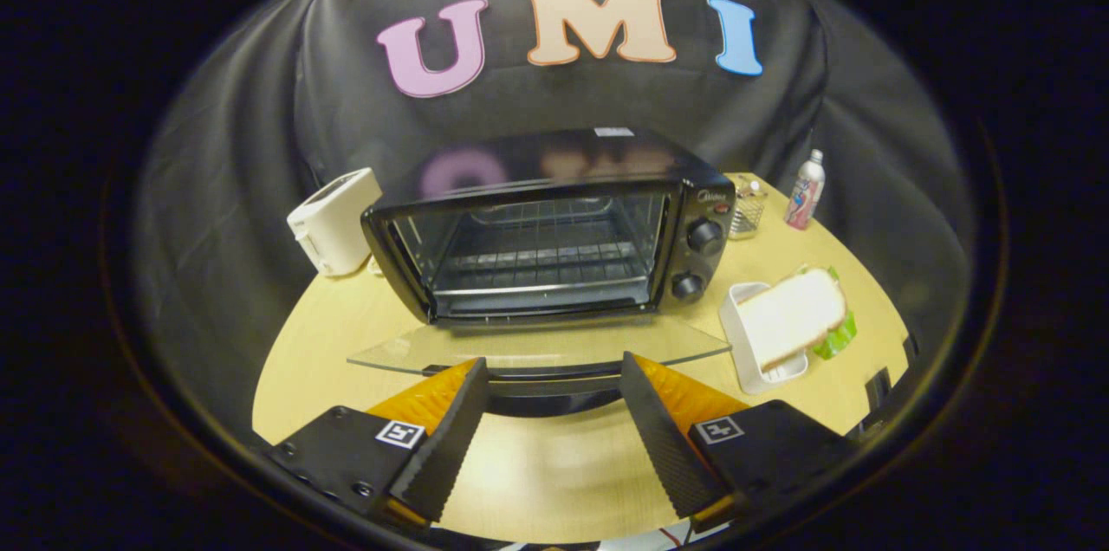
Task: Open the toaster oven, put the food inside, and close the toaster oven door.
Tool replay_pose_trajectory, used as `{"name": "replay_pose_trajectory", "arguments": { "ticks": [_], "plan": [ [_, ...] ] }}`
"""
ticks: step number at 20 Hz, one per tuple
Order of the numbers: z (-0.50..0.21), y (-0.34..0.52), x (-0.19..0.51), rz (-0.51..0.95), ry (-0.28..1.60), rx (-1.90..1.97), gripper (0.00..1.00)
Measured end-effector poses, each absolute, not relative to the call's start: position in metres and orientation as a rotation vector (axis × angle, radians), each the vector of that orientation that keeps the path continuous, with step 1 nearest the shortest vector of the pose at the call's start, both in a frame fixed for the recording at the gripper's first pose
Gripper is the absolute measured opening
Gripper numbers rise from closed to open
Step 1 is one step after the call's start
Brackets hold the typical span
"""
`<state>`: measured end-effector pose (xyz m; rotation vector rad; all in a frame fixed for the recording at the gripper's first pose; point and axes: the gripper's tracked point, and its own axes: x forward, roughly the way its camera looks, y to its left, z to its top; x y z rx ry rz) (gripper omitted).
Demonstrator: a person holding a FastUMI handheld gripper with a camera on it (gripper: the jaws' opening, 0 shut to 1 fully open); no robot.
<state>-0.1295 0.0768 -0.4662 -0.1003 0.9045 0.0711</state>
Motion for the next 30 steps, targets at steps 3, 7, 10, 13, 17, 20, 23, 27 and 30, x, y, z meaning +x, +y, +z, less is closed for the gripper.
{"name": "replay_pose_trajectory", "arguments": {
  "ticks": [3,7,10,13,17,20,23,27,30],
  "plan": [
    [-0.487,0.070,-0.148,0.060,0.959,-0.083,0.97],
    [-0.505,0.063,-0.170,0.065,0.991,-0.088,0.96],
    [-0.525,0.057,-0.182,0.064,1.027,-0.084,0.96],
    [-0.544,0.053,-0.190,0.063,1.061,-0.051,0.96],
    [-0.520,0.052,-0.181,0.085,1.005,0.036,0.96],
    [-0.484,0.039,-0.162,0.072,0.922,0.048,0.96],
    [-0.444,0.010,-0.132,0.029,0.817,0.046,0.96],
    [-0.398,-0.044,-0.090,-0.054,0.698,0.052,0.96],
    [-0.379,-0.093,-0.065,-0.126,0.642,0.031,0.96]
  ]
}}
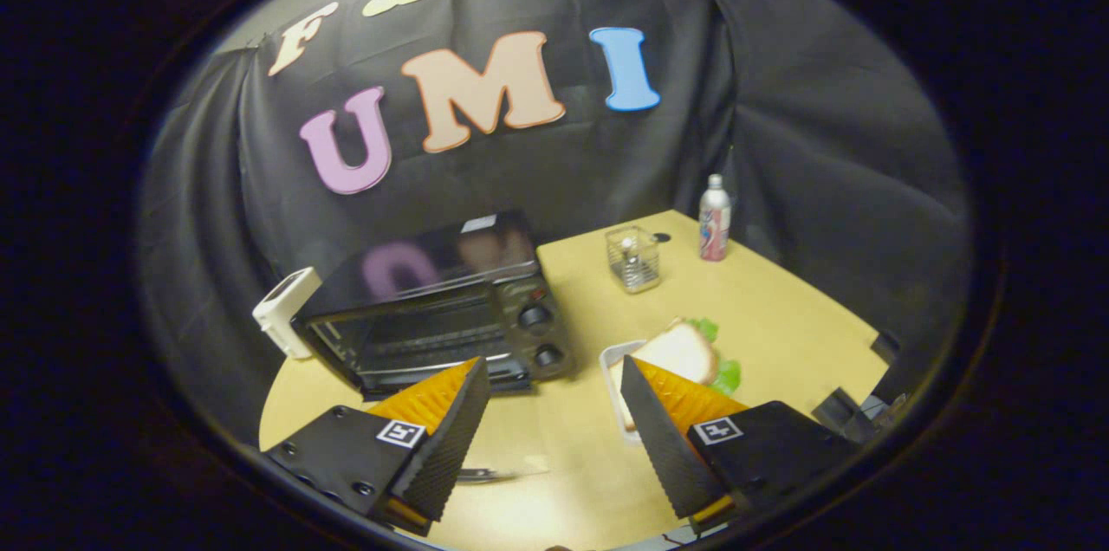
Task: Open the toaster oven, put the food inside, and close the toaster oven door.
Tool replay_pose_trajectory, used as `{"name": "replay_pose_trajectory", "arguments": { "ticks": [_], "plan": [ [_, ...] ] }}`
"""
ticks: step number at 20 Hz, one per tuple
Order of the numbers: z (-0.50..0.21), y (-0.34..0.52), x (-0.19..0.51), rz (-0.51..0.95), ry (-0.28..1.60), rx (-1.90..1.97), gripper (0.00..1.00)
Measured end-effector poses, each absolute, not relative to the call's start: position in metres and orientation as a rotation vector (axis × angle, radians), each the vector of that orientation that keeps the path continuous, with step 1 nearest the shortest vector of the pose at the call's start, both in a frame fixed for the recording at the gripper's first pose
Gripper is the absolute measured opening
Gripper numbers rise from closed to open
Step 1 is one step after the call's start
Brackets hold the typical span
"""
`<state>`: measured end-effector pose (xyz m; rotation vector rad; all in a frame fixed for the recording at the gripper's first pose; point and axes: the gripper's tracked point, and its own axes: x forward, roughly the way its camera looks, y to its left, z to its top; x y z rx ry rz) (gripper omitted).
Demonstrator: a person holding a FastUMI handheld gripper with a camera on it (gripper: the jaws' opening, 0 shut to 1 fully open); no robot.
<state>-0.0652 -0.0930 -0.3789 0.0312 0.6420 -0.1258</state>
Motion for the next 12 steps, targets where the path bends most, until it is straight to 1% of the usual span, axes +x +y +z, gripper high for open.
{"name": "replay_pose_trajectory", "arguments": {
  "ticks": [4,8,12],
  "plan": [
    [-0.383,-0.155,-0.047,-0.221,0.624,0.025,0.96],
    [-0.418,-0.204,-0.044,-0.280,0.691,0.038,0.96],
    [-0.462,-0.229,-0.038,-0.311,0.780,0.116,0.96]
  ]
}}
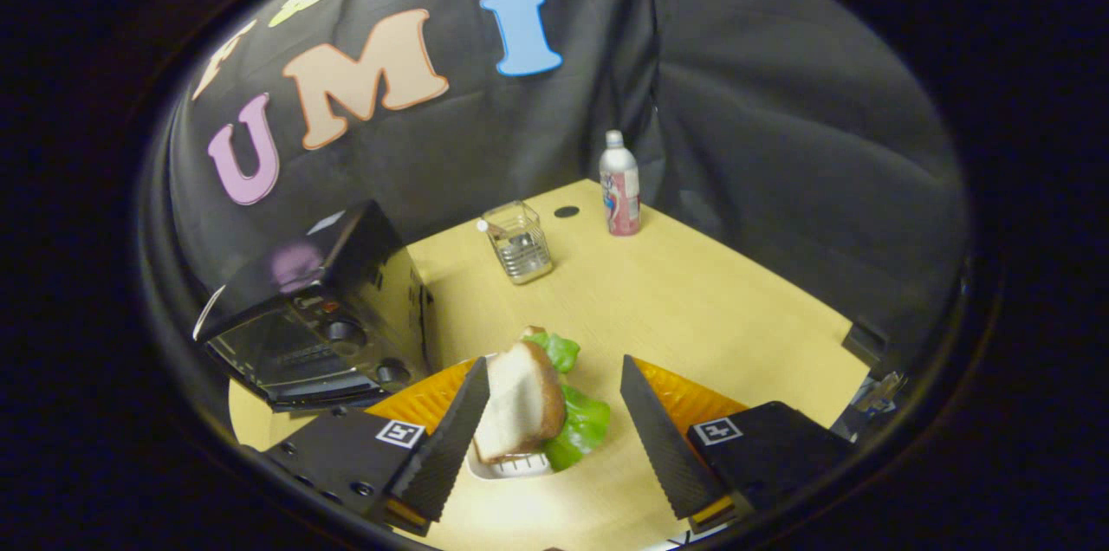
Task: Open the toaster oven, put the food inside, and close the toaster oven door.
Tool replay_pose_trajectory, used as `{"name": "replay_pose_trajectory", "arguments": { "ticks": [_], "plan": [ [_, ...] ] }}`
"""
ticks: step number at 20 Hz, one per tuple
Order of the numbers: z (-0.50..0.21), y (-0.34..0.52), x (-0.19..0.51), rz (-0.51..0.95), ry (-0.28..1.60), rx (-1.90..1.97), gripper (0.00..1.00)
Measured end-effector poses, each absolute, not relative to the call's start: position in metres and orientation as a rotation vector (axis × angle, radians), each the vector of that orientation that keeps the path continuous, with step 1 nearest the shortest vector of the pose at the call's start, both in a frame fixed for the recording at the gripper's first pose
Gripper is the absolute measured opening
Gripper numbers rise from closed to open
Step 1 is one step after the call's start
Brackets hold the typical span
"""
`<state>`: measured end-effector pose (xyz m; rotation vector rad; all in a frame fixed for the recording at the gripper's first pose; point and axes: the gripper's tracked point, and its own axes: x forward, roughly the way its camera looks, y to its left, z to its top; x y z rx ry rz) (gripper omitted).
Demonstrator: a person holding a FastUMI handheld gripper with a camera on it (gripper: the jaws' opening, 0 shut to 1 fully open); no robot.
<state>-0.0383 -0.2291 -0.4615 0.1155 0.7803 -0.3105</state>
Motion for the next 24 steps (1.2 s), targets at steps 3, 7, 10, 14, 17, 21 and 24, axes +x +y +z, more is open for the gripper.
{"name": "replay_pose_trajectory", "arguments": {
  "ticks": [3,7,10,14,17,21,24],
  "plan": [
    [-0.484,-0.235,-0.032,-0.319,0.832,0.181,0.96],
    [-0.498,-0.227,-0.023,-0.308,0.859,0.267,0.85],
    [-0.505,-0.215,-0.015,-0.297,0.885,0.348,0.69],
    [-0.501,-0.205,-0.012,-0.280,0.924,0.470,0.44],
    [-0.497,-0.202,-0.015,-0.275,0.924,0.491,0.30],
    [-0.472,-0.200,-0.010,-0.277,0.874,0.542,0.30],
    [-0.440,-0.184,-0.008,-0.250,0.823,0.630,0.30]
  ]
}}
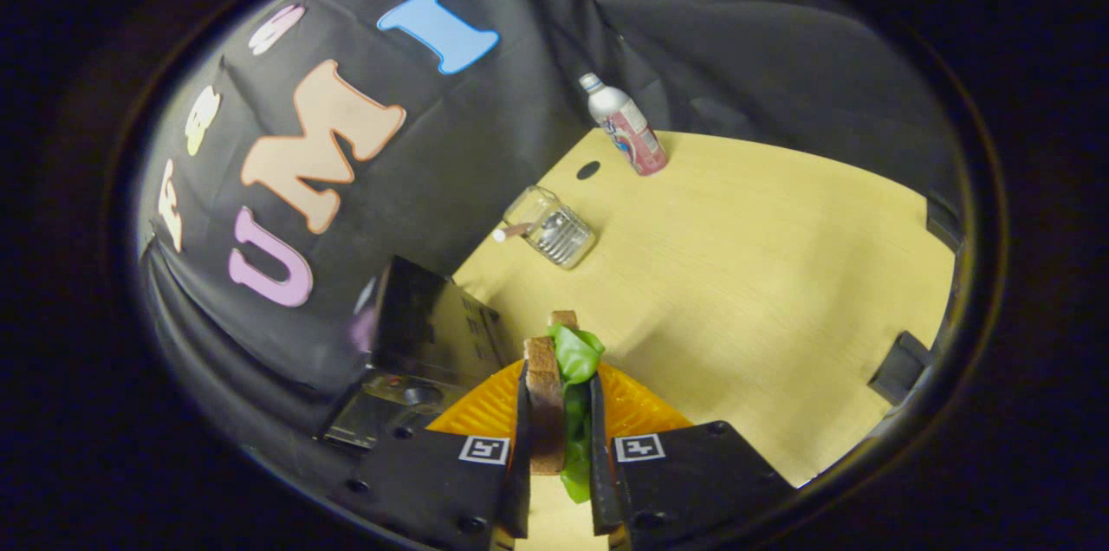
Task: Open the toaster oven, put the food inside, and close the toaster oven door.
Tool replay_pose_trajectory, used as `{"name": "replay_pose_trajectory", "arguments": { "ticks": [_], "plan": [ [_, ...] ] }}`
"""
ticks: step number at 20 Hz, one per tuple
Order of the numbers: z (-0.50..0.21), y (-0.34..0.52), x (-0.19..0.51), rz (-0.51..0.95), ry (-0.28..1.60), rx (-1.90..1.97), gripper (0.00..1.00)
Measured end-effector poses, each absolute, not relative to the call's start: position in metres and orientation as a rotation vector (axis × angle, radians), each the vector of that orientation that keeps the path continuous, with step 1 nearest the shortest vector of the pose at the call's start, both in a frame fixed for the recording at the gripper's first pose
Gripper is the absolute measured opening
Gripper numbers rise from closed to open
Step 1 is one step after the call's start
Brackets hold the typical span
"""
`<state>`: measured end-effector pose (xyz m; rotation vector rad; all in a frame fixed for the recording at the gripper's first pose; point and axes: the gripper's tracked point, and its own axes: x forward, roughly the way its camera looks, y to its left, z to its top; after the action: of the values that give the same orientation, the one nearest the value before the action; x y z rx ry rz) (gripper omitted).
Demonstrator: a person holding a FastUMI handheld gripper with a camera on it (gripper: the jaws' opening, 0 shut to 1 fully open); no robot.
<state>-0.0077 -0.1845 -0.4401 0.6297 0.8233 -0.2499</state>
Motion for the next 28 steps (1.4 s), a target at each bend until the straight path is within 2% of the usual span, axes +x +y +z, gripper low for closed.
{"name": "replay_pose_trajectory", "arguments": {
  "ticks": [7,14,20,28],
  "plan": [
    [-0.405,-0.091,-0.031,-0.101,0.844,0.806,0.30],
    [-0.422,0.013,-0.053,0.018,0.945,0.898,0.30],
    [-0.459,0.071,-0.038,-0.001,0.937,1.027,0.30],
    [-0.510,0.092,-0.010,-0.075,0.916,1.122,0.30]
  ]
}}
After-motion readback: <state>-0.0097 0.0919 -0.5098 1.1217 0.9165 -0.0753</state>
